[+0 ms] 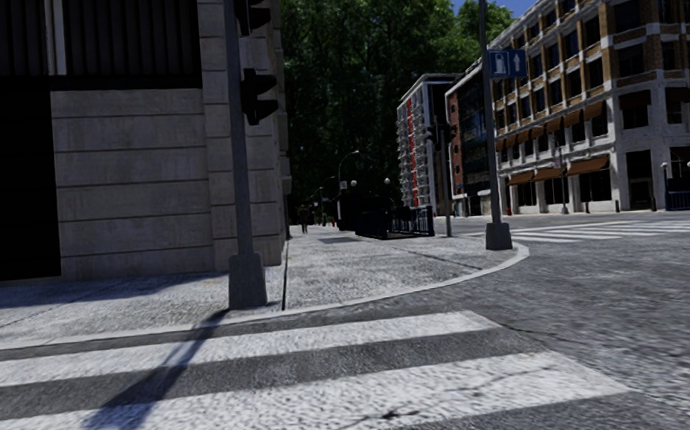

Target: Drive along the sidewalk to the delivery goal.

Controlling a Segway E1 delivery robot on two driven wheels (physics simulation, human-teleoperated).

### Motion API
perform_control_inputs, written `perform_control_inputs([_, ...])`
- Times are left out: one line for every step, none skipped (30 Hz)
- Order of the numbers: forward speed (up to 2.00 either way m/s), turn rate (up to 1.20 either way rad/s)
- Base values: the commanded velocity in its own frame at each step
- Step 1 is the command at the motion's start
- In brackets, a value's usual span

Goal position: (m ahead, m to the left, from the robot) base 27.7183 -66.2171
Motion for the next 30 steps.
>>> perform_control_inputs([1.59,0.00])
perform_control_inputs([1.59,0.00])
perform_control_inputs([1.59,0.00])
perform_control_inputs([1.59,0.00])
perform_control_inputs([1.59,0.00])
perform_control_inputs([1.59,0.00])
perform_control_inputs([1.59,0.00])
perform_control_inputs([1.59,0.00])
perform_control_inputs([1.59,0.00])
perform_control_inputs([1.59,0.00])
perform_control_inputs([1.59,0.00])
perform_control_inputs([1.59,0.00])
perform_control_inputs([1.59,0.00])
perform_control_inputs([1.59,0.00])
perform_control_inputs([1.59,0.00])
perform_control_inputs([1.59,0.00])
perform_control_inputs([1.59,0.00])
perform_control_inputs([1.59,0.00])
perform_control_inputs([1.59,0.00])
perform_control_inputs([1.59,0.00])
perform_control_inputs([1.59,0.00])
perform_control_inputs([1.59,0.00])
perform_control_inputs([1.59,0.00])
perform_control_inputs([1.59,0.00])
perform_control_inputs([1.59,0.00])
perform_control_inputs([1.59,0.00])
perform_control_inputs([1.59,0.00])
perform_control_inputs([1.59,0.00])
perform_control_inputs([1.59,0.00])
perform_control_inputs([1.59,0.00])
